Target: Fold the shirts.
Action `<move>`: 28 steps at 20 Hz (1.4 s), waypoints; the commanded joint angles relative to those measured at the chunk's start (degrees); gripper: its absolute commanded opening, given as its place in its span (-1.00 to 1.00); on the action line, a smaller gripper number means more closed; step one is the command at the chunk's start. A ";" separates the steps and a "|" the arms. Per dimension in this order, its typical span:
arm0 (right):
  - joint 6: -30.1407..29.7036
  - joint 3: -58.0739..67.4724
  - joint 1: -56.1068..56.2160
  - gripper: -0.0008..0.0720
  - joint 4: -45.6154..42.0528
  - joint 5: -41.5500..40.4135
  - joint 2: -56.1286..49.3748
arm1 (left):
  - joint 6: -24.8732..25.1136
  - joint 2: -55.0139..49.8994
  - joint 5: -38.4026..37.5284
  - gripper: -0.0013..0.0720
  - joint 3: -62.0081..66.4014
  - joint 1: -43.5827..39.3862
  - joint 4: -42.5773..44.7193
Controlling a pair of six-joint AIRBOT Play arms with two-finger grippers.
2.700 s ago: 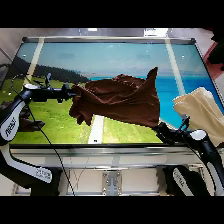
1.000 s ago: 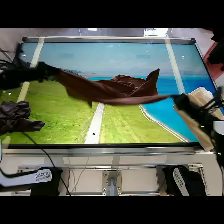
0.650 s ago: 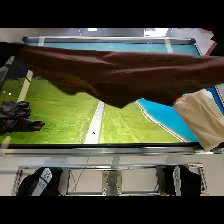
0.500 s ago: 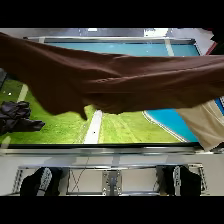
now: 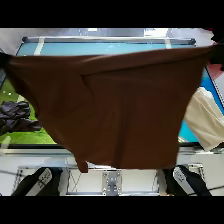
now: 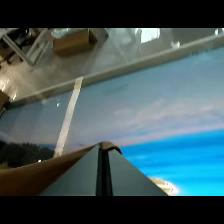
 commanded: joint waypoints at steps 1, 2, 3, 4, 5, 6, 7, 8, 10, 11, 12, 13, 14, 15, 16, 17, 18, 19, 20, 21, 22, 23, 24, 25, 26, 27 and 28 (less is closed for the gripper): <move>-1.40 -6.91 9.49 -0.90 -5.25 -7.80 -15.91 | -1.07 -14.91 6.86 -0.93 -5.95 -9.55 7.65; -1.33 -8.76 12.57 -0.90 -6.23 -13.66 -20.65 | -1.05 -20.52 11.15 -0.92 -6.01 -13.40 9.77; -1.31 -9.79 14.97 -0.90 -5.86 -19.58 -25.03 | -1.07 -25.42 16.65 -0.92 -6.01 -16.48 10.62; -1.29 -9.88 17.22 -0.90 -5.31 -24.83 -29.33 | -1.14 -30.14 23.10 -0.92 -5.99 -19.19 10.47; -1.31 -9.84 19.37 -0.90 -3.61 -31.19 -33.46 | -1.88 -33.81 29.35 -0.92 -5.86 -21.16 10.40; -1.38 -9.84 21.27 -0.90 -1.73 -37.03 -36.65 | -3.19 -36.92 35.52 -0.92 -5.40 -22.58 9.86; -1.40 -9.84 23.23 -0.89 -0.50 -43.01 -39.36 | -4.24 -38.86 40.70 -0.91 -4.83 -23.34 9.68; -1.38 -9.84 24.83 -0.89 -0.35 -48.00 -41.09 | -6.14 -40.04 44.92 -0.61 -3.89 -23.52 9.49; -1.44 -9.77 26.77 -0.53 -0.48 -55.10 -42.23 | -8.31 -40.15 48.43 0.83 -0.68 -22.62 9.31; -1.49 -9.09 26.73 -0.13 -0.66 -56.28 -41.90 | -8.26 -39.85 46.88 0.89 2.25 -21.62 9.40; -1.53 -7.85 25.99 -0.07 -1.22 -55.63 -41.16 | -8.31 -39.12 43.89 0.90 5.95 -20.13 9.35; -1.53 -6.60 24.96 -0.07 -2.54 -53.57 -39.74 | -8.31 -37.70 39.52 0.89 9.73 -18.25 9.35; -1.55 -5.38 23.47 -0.07 -5.73 -50.82 -37.29 | -7.91 -35.52 35.30 0.89 12.52 -16.24 9.44; -1.53 -4.72 21.62 -0.07 -9.42 -47.34 -34.32 | -5.95 -32.35 32.11 0.89 13.92 -13.94 10.67; -1.36 -4.61 19.06 -0.07 -12.46 -43.85 -30.27 | -4.07 -27.85 30.16 0.89 14.03 -11.08 13.31; -1.27 -4.61 16.28 -0.08 -14.49 -40.63 -26.25 | -3.23 -23.19 27.21 0.89 13.81 -7.85 17.40; -1.27 -4.63 13.20 -0.09 -15.85 -37.24 -22.34 | -3.10 -18.88 24.13 0.89 12.55 -4.55 21.51; -0.92 -4.90 9.90 -0.09 -17.16 -33.55 -18.69 | -3.17 -14.58 20.76 0.89 9.66 -0.72 23.61; 0.33 -5.46 6.73 -0.09 -17.84 -29.16 -15.65 | -3.13 -9.90 17.68 0.89 4.13 3.87 22.86; 0.85 -6.45 4.31 -0.09 -18.29 -24.41 -13.51 | -2.49 -5.11 16.48 0.89 -3.87 8.33 21.62; 0.87 -7.98 2.40 -0.09 -18.43 -18.75 -11.85 | -2.56 -0.87 17.18 0.89 -12.76 12.09 19.93; 0.81 -9.68 1.44 -0.09 -18.51 -13.92 -10.86 | -3.39 3.06 17.92 0.89 -22.69 15.67 16.85; 0.79 -11.63 1.16 -0.09 -18.64 -10.51 -10.08 | -4.13 5.92 18.62 0.89 -31.56 18.08 12.24; 0.79 -13.94 1.22 -0.09 -18.58 -8.83 -9.31 | -4.28 8.41 24.46 0.88 -40.00 18.91 7.82; 0.83 -15.82 1.29 -0.09 -17.99 -7.87 -8.81 | -4.72 9.79 28.79 0.84 -46.95 18.82 4.48; 0.83 -17.38 1.27 -0.09 -16.33 -7.23 -8.55 | -6.93 9.44 26.99 0.50 -51.65 18.71 3.19; 0.81 -18.43 1.29 -0.09 -14.53 -7.13 -8.44 | -9.62 8.31 21.49 0.26 -54.62 18.71 3.17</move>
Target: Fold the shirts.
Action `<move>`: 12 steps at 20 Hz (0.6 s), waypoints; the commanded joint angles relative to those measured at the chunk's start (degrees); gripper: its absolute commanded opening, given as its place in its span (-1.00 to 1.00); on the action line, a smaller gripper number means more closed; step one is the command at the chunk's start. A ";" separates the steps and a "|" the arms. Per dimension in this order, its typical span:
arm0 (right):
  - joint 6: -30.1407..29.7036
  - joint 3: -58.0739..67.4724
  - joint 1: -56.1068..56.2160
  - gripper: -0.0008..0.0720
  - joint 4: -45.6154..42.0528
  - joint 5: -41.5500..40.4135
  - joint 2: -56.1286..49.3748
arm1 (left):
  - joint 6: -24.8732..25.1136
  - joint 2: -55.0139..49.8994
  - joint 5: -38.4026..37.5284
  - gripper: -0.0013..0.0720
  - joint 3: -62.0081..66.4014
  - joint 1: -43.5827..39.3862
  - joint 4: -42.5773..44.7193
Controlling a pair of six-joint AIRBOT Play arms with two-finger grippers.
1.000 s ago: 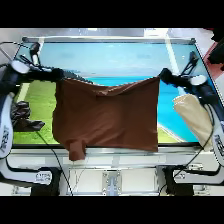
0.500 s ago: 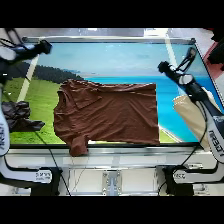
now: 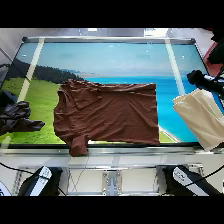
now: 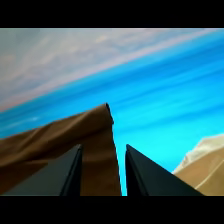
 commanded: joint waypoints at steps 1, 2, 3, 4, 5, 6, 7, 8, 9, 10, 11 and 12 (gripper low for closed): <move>0.13 -4.57 -1.09 -0.09 4.39 6.29 1.95 | -5.27 1.79 -8.48 0.26 -17.70 2.56 -6.71; -0.61 -4.87 -1.09 -0.09 6.16 5.95 1.95 | -5.40 1.29 -12.37 0.26 -19.61 2.56 -7.65; -1.05 -4.94 -1.09 -0.09 7.34 5.68 1.95 | -5.18 1.27 -13.68 0.26 -21.00 2.56 -7.82; -2.19 -4.92 -1.11 -0.09 8.31 5.40 1.95 | -4.74 1.27 -13.18 0.26 -22.03 2.51 -6.58; -2.49 -4.92 -1.11 -0.09 8.72 5.03 1.95 | -5.25 1.25 -11.43 0.26 -22.97 1.88 -4.24; -2.49 -4.94 -1.11 -0.09 9.09 4.72 1.95 | -5.22 1.18 -10.64 0.26 -23.85 0.59 -2.45; -2.78 -4.94 -1.11 -0.08 9.53 4.57 1.95 | -5.22 1.18 -9.73 0.26 -25.00 -1.88 -1.57; -3.61 -4.94 -1.09 -0.08 10.12 4.55 1.95 | -5.27 1.09 -7.39 0.26 -26.40 -5.25 -0.72; -4.17 -4.94 -1.11 -0.08 10.99 4.55 1.95 | -6.95 0.90 -4.46 0.26 -27.61 -9.09 1.22; -4.81 -4.94 -1.11 -0.05 11.91 4.50 1.95 | -10.45 0.26 -1.81 0.26 -28.33 -12.94 4.22; -5.53 -4.94 -1.11 -0.05 12.70 4.57 1.95 | -13.62 -0.74 0.07 0.26 -28.39 -15.96 6.12; -5.77 -4.92 -1.11 -0.04 12.90 4.59 1.95 | -15.74 -1.86 2.49 0.26 -28.37 -17.86 6.16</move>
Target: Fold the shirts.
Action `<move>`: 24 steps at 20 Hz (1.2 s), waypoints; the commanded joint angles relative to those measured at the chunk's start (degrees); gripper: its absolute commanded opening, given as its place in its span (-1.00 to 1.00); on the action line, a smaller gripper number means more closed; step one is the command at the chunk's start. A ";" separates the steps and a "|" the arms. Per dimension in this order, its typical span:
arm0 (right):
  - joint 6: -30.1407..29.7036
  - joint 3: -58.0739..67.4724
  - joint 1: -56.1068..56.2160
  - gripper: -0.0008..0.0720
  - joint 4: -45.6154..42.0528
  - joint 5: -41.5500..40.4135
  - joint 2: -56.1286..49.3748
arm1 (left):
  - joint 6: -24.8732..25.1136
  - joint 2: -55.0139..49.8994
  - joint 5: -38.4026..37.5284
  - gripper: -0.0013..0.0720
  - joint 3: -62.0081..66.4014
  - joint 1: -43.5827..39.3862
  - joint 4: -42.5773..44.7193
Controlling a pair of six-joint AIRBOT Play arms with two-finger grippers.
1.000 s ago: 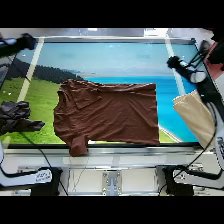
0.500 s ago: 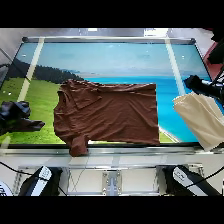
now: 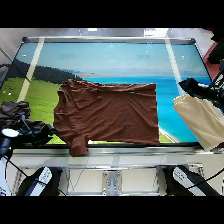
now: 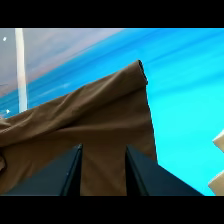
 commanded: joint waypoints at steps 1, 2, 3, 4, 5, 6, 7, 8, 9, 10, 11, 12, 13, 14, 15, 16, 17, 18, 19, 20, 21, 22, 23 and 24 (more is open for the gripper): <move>-2.47 -0.11 0.00 -0.04 2.32 0.28 0.04 | -7.43 -2.69 9.03 0.26 -1.86 -8.13 2.54; -2.67 -0.11 0.00 -0.04 2.29 0.66 0.04 | -7.28 -3.39 10.82 0.26 -1.86 -8.55 -1.05; -2.69 -0.11 0.00 -0.04 2.27 1.05 0.04 | -5.95 -3.85 12.07 0.25 -1.86 -8.52 -4.96; -2.91 -0.11 0.00 -0.04 2.27 1.36 0.04 | -4.76 -3.93 12.70 0.24 -1.86 -8.52 -7.23; -3.28 -0.11 0.00 -0.04 2.27 1.55 0.04 | -4.81 -3.93 12.70 0.23 -1.86 -8.52 -8.07; -3.78 -0.09 0.00 -0.04 2.29 1.57 0.04 | -5.31 -3.93 11.96 0.06 -1.88 -8.50 -8.07; -3.80 -0.11 0.00 -0.04 2.29 1.57 0.04 | -6.19 -3.93 11.41 -0.25 -1.86 -8.50 -8.13; -3.80 -0.11 0.00 -0.04 2.29 1.70 0.04 | -6.47 -3.93 11.13 -0.63 -1.86 -8.50 -8.50; -3.80 -0.09 -0.02 -0.04 2.19 2.40 0.04 | -6.38 -3.93 11.04 -0.92 -1.84 -8.50 -8.52; -3.74 -0.11 -0.04 -0.04 1.49 4.35 0.04 | -6.49 -3.91 11.02 -0.92 -1.81 -8.48 -8.61; -2.27 -0.46 -0.02 -0.04 -0.68 8.26 0.04 | -6.49 -3.91 10.75 -0.92 -1.57 -8.46 -8.83; 1.46 -1.84 0.00 -0.04 -3.67 13.57 0.04 | -6.43 -3.91 10.10 -0.92 -1.09 -8.46 -9.31; 5.84 -4.96 0.00 -0.04 -7.67 19.61 0.04 | -6.27 -3.91 9.73 -0.92 -0.57 -8.46 -9.51; 8.87 -9.27 0.00 -0.03 -10.23 24.96 0.04 | -6.25 -3.89 9.31 -0.92 0.07 -8.46 -9.57; 10.62 -14.88 0.00 -0.03 -10.19 28.81 0.20 | -5.90 -3.89 8.63 -0.92 0.72 -8.46 -9.64; 10.91 -20.68 0.00 -0.03 -7.67 29.53 0.59 | -4.85 -3.89 7.61 -0.92 1.53 -8.46 -9.86; 10.91 -25.16 -0.04 -0.03 -6.19 28.79 1.09 | -3.93 -3.89 6.51 -0.92 2.29 -8.46 -9.92; 11.04 -28.48 -0.07 -0.03 -7.21 26.80 1.77 | -2.95 -3.89 5.53 -0.92 3.08 -8.46 -9.88; 12.85 -30.95 -0.17 -0.03 -9.79 24.74 2.43 | -2.25 -3.89 5.01 -0.92 3.67 -8.46 -9.90; 14.38 -32.24 -0.13 -0.03 -13.16 23.28 2.86 | -1.73 -3.89 4.76 -0.92 4.22 -8.46 -9.90; 16.04 -32.83 -0.11 -0.01 -15.87 21.92 2.93 | -1.73 -3.89 4.79 -0.92 4.59 -8.46 -9.92; 16.85 -33.07 -0.11 -0.01 -17.18 20.41 2.93 | -1.70 -3.89 4.79 -0.92 4.85 -8.46 -10.01; 17.09 -33.11 -0.11 -0.01 -16.94 18.45 2.93 | -1.68 -3.89 4.81 -0.92 4.96 -8.46 -10.29; 17.09 -33.11 -0.09 -0.01 -16.37 15.82 2.93 | -1.68 -3.89 4.76 -0.92 4.96 -8.46 -10.54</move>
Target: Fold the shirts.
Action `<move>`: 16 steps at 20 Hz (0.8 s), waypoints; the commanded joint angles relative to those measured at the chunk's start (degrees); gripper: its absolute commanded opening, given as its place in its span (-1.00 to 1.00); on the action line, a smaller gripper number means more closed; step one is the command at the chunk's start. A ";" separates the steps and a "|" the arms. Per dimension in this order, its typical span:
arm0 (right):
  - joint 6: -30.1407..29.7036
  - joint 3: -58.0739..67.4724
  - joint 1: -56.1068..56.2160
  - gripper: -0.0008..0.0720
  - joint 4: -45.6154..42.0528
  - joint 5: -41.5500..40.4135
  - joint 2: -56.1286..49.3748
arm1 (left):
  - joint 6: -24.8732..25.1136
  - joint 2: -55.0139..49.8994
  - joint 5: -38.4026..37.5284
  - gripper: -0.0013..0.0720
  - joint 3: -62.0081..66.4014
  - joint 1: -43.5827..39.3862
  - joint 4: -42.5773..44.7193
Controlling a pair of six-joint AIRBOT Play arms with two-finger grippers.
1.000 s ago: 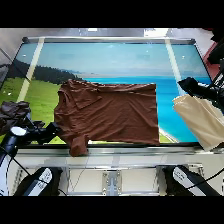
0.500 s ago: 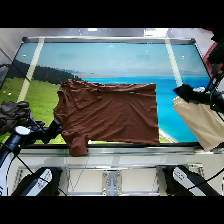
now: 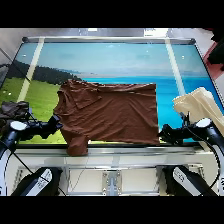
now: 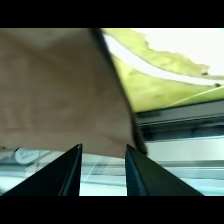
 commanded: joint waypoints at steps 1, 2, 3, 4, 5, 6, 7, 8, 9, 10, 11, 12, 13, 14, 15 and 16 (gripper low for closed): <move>2.69 -2.45 0.02 -0.01 -2.25 -6.86 0.35 | 0.70 0.04 -0.66 -0.92 0.74 0.00 -0.61; 2.71 -2.45 0.02 -0.01 -2.27 -8.24 0.35 | 0.72 0.04 -0.81 -0.92 0.74 0.00 -0.61; 2.73 -2.45 0.02 -0.01 -2.12 -8.66 0.35 | 1.11 0.04 -1.01 -0.92 0.74 0.00 -0.61; 2.75 -2.45 0.02 -0.01 -2.10 -8.66 0.35 | 1.68 0.04 -1.22 -0.92 0.74 0.00 -0.63; 2.75 -2.47 0.02 -0.01 -2.05 -8.55 0.33 | 1.97 0.04 -1.27 -0.92 0.74 0.00 -0.63; 2.78 -2.47 0.11 -0.01 -1.62 -8.52 0.33 | 1.97 0.04 -1.25 -0.92 0.74 0.00 -0.66; 2.71 -2.58 0.11 -0.02 -0.28 -8.55 0.33 | 1.97 0.04 -1.22 -0.92 0.74 0.00 -0.74; 2.69 -3.08 0.11 -0.02 1.14 -8.76 0.33 | 1.97 0.04 -1.20 -0.92 0.74 0.00 -0.76; 2.47 -3.98 0.11 -0.02 2.19 -8.94 0.33 | 1.97 0.04 -1.20 -0.92 0.74 0.00 -0.76; 2.47 -4.87 0.13 -0.02 2.21 -8.98 0.33 | 1.97 0.04 -1.20 -0.92 0.74 0.00 -0.76; 2.47 -5.88 0.11 -0.02 2.21 -9.01 0.33 | 1.97 0.04 -1.27 -0.92 0.74 0.00 -0.79; 2.49 -6.67 0.11 -0.02 2.29 -8.98 0.33 | 1.99 0.04 -1.33 -0.92 0.74 0.00 -0.79; 2.45 -7.34 0.11 -0.05 2.73 -8.98 0.33 | 1.99 0.04 -1.33 -0.92 0.74 0.00 -0.79; 1.09 -7.85 0.11 -0.25 4.17 -8.90 0.33 | 1.99 0.04 -1.33 -0.92 0.74 0.00 -0.79; -1.73 -7.85 0.11 -0.58 6.32 -8.90 0.33 | 1.99 0.04 -1.33 -0.92 0.74 0.00 -0.94; -4.63 -7.78 0.09 -0.88 9.60 -8.94 0.35 | 2.03 0.04 -1.22 -0.92 0.74 0.00 -1.27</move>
